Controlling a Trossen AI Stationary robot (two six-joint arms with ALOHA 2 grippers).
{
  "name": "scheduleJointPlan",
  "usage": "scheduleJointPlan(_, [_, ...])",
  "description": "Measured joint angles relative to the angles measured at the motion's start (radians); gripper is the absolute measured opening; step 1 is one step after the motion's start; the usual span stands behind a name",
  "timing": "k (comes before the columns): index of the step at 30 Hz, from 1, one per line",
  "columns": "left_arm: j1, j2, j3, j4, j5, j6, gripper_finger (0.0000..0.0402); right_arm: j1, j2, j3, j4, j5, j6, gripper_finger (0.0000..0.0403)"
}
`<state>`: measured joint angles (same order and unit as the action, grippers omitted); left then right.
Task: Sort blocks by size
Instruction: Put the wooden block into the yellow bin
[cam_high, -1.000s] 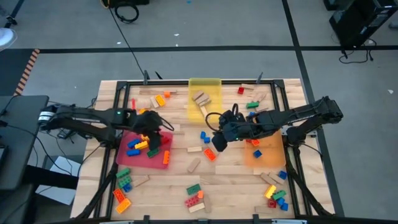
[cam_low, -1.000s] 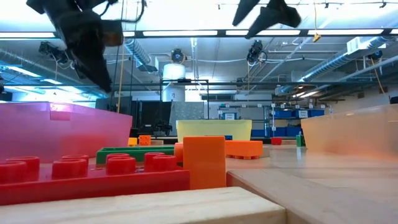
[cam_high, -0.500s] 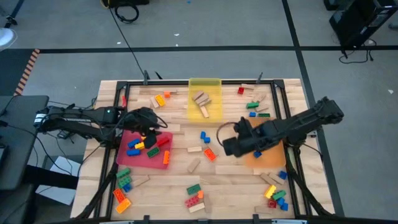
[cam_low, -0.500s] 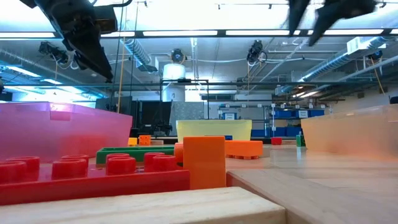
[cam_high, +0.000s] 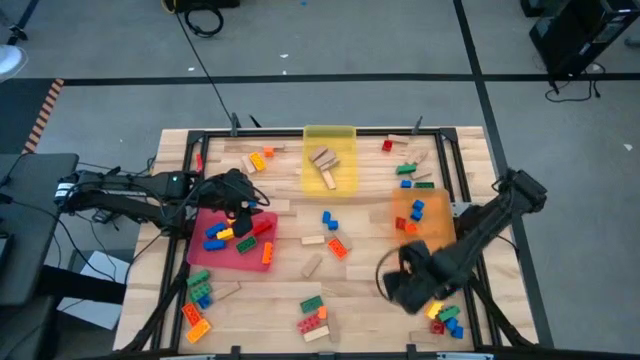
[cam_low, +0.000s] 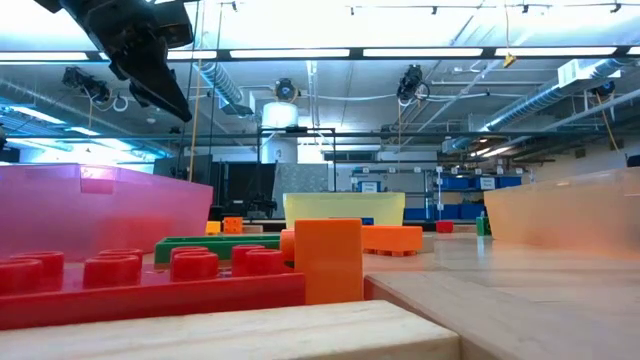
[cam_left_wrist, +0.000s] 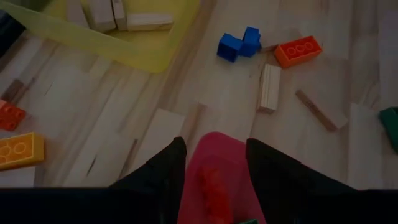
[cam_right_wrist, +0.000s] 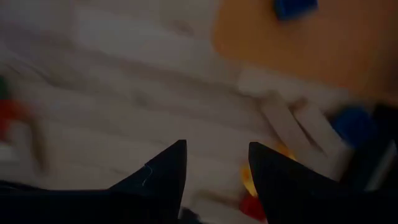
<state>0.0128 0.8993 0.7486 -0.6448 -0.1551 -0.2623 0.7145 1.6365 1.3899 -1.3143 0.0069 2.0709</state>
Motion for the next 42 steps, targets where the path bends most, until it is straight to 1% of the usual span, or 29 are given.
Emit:
scheduleJointPlan(4, [0.0, 0.0, 0.0, 0.007, 0.0, 0.0, 0.0177, 0.073, 0.063, 0.0, 0.028, -0.03, 0.044, 0.0189])
scheduleJointPlan(9, [0.0, 0.0, 0.0, 0.007, 0.0, -0.002, 0.0177, 0.108, 0.126, 0.0, 0.039, -0.031, 0.081, 0.0199])
scheduleJointPlan(19, [0.0, 0.006, 0.0, 0.015, 0.0, -0.003, 0.0177, 0.109, 0.253, 0.0, -0.009, -0.034, -0.107, 0.0253])
scheduleJointPlan(22, [0.0, 0.005, 0.0, 0.036, 0.001, -0.014, 0.0177, 0.11, 0.299, 0.0, -0.007, -0.034, -0.116, 0.0266])
scheduleJointPlan(28, [0.0, 0.005, 0.0, 0.081, 0.003, -0.101, 0.0177, 0.125, 0.362, -0.001, -0.007, 0.028, -0.107, 0.0276])
scheduleJointPlan(30, [0.0, 0.005, 0.0, 0.1, 0.003, -0.115, 0.0177, 0.132, 0.363, -0.019, 0.001, 0.043, -0.075, 0.0275])
scheduleJointPlan(36, [0.0, 0.005, 0.0, 0.161, 0.003, -0.135, 0.0177, 0.186, 0.358, -0.091, 0.024, 0.077, 0.089, 0.027])
scheduleJointPlan(42, [0.0, 0.005, 0.0, 0.199, 0.003, -0.159, 0.0177, 0.228, 0.35, -0.151, 0.128, 0.113, 0.194, 0.0263])
